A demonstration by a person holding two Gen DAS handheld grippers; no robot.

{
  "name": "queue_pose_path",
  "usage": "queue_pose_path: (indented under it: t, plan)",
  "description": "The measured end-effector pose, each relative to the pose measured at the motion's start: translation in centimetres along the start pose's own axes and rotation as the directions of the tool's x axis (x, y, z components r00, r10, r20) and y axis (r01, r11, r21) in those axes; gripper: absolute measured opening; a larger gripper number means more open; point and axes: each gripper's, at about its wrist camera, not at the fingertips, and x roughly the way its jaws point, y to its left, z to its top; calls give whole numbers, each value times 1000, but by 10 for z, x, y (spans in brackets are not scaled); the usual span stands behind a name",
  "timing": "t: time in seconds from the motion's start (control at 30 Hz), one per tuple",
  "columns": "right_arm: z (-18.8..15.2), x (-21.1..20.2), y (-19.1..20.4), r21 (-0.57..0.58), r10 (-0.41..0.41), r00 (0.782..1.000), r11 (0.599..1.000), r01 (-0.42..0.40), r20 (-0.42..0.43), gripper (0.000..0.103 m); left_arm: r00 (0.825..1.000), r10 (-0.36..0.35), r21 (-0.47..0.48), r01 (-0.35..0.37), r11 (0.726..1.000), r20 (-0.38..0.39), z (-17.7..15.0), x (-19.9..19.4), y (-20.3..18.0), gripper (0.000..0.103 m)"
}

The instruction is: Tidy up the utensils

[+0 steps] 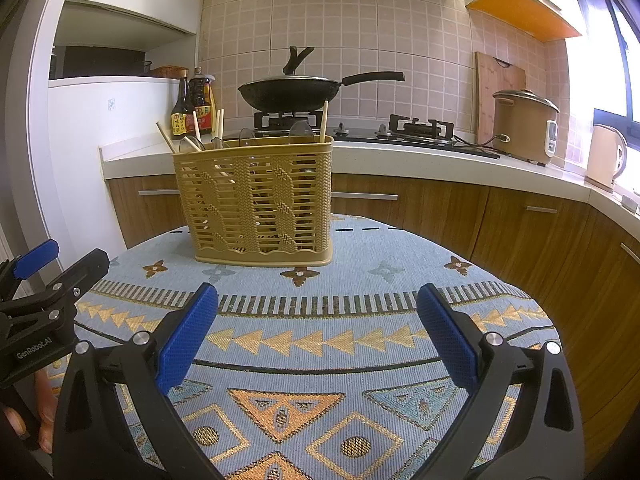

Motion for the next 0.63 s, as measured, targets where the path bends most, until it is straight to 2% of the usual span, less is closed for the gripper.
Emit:
queue_pose_path:
  t: [0.33,0.63]
  plan:
    - [0,0,1,-2,0,1000,1000,0,0,95,1000,6,4,-6,1000,16,-1,-2,-1,96]
    - [0,1,0,0,-2,1000,1000,2,2,95,1000,-8,-23,8,1000,-7,0,2,3,96]
